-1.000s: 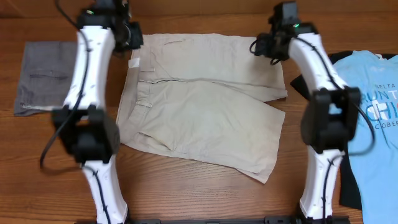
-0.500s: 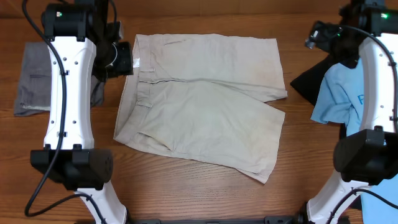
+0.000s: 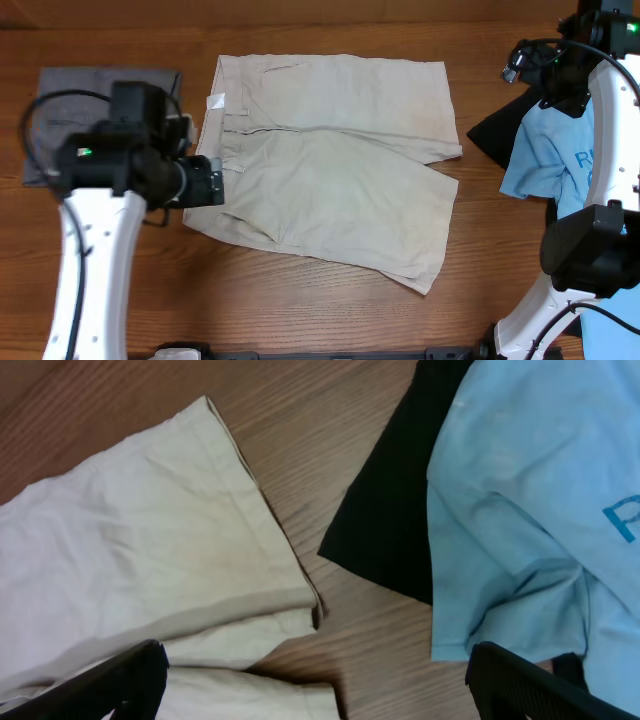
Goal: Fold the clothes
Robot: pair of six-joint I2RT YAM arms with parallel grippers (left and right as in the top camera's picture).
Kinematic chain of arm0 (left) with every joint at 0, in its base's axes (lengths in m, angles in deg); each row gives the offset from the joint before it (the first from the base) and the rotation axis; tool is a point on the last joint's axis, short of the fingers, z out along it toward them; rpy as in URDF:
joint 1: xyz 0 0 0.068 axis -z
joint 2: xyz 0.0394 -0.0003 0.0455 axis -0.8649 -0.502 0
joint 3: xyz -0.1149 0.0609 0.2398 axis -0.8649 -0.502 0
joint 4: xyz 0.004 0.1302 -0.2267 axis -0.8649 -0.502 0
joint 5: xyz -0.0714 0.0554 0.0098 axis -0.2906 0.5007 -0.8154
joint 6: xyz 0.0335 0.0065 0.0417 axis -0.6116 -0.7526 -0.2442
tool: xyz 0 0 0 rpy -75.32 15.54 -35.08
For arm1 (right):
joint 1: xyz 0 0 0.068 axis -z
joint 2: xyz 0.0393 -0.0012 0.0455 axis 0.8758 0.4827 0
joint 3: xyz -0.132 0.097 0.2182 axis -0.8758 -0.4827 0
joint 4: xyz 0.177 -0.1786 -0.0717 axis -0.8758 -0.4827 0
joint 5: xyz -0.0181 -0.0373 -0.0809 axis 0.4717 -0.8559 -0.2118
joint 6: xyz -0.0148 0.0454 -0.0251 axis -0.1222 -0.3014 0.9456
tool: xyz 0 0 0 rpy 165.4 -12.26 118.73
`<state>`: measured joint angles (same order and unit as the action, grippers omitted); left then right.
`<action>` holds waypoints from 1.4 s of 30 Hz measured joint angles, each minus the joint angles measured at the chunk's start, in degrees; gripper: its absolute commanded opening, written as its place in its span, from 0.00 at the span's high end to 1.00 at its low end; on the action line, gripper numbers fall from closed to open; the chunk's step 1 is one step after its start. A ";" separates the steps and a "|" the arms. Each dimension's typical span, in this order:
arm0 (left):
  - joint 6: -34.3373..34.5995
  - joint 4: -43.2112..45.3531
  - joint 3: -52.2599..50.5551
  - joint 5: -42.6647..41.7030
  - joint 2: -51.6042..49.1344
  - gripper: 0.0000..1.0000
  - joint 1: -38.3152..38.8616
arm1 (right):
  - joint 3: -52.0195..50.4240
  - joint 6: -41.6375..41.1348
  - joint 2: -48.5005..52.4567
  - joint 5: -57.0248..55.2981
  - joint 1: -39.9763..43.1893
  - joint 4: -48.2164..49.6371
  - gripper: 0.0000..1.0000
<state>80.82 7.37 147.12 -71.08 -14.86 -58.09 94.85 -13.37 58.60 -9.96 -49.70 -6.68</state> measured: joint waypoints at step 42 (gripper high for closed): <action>-11.93 9.62 -9.14 -10.47 -25.53 0.96 -10.56 | 0.00 -0.02 0.00 0.00 0.00 0.02 0.00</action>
<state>68.88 16.99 137.98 -81.55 -40.39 -68.64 94.85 -13.39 58.60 -9.96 -49.70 -6.66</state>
